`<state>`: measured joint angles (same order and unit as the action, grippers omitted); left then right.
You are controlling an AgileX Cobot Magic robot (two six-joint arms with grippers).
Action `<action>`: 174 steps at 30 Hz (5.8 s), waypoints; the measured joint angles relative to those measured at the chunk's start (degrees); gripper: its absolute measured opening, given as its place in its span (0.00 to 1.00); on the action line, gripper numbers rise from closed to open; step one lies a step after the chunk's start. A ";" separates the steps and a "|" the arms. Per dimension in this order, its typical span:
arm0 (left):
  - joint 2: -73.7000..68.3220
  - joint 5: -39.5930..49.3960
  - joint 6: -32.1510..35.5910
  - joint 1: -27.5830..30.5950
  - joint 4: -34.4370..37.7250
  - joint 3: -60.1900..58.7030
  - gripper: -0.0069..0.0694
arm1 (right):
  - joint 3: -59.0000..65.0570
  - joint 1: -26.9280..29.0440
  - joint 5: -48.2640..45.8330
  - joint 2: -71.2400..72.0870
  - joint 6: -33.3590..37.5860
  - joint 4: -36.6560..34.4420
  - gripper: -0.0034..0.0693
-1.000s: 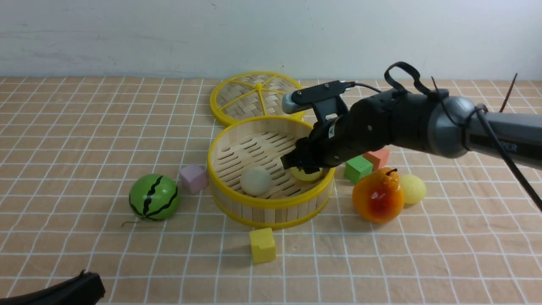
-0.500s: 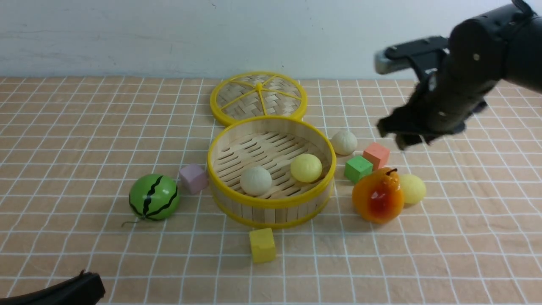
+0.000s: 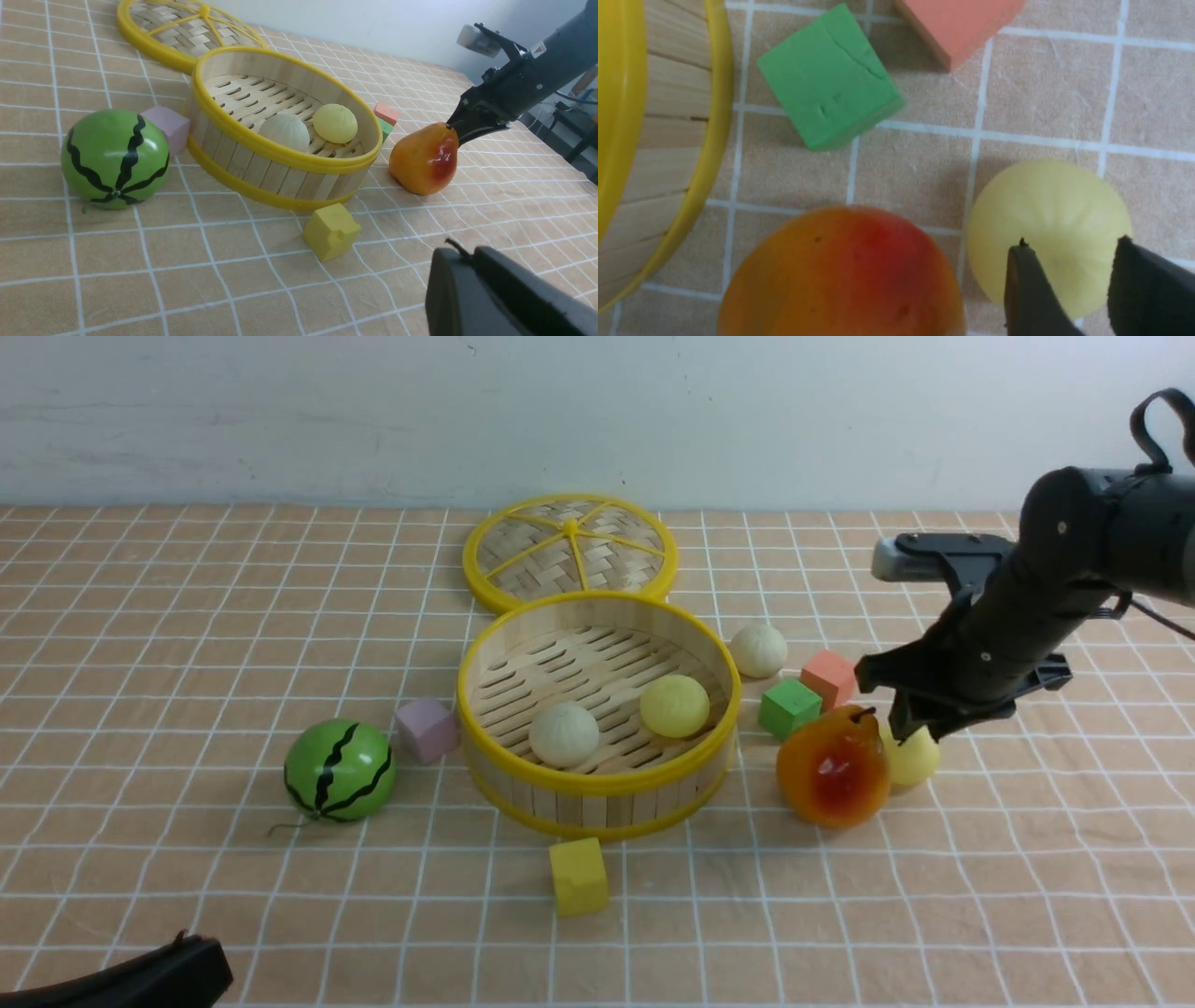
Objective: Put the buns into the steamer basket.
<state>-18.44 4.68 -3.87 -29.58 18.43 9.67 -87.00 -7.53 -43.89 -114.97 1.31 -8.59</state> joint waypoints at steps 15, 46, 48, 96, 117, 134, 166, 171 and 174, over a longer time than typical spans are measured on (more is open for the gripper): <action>0.00 0.00 0.00 0.00 0.00 0.00 0.16 | 0.00 0.11 4.34 -2.61 0.37 0.12 0.23; 0.00 0.00 0.00 0.00 0.00 0.00 0.19 | -28.07 -23.31 8.66 -13.74 20.92 -21.48 0.06; 0.00 0.00 0.00 0.00 0.00 0.00 0.19 | -30.65 -23.39 8.82 -16.19 20.97 -20.88 0.07; 0.02 0.00 0.00 0.00 0.00 0.00 0.23 | -33.65 -4.01 6.73 -22.63 11.97 -8.20 0.50; 0.02 0.00 0.00 0.00 0.00 0.00 0.23 | -33.54 -4.42 4.74 -20.50 12.70 -7.58 0.05; 0.02 0.00 0.00 0.00 0.00 0.00 0.24 | -33.75 -9.67 -5.06 -14.20 23.76 -29.90 0.06; 0.02 0.00 0.00 0.00 0.00 0.00 0.28 | -30.86 -9.66 -27.70 13.52 0.55 -1.68 0.03; 0.02 0.00 0.00 0.00 0.00 0.00 0.28 | -22.09 -9.66 -28.03 23.57 -2.03 -0.25 0.03; 0.02 0.00 0.00 0.00 0.00 0.00 0.29 | -15.66 -9.66 -28.46 29.92 -2.17 0.00 0.03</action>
<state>-18.42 4.68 -3.87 -29.58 18.43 9.67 -102.66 -17.19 -72.35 -85.06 -0.86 -8.59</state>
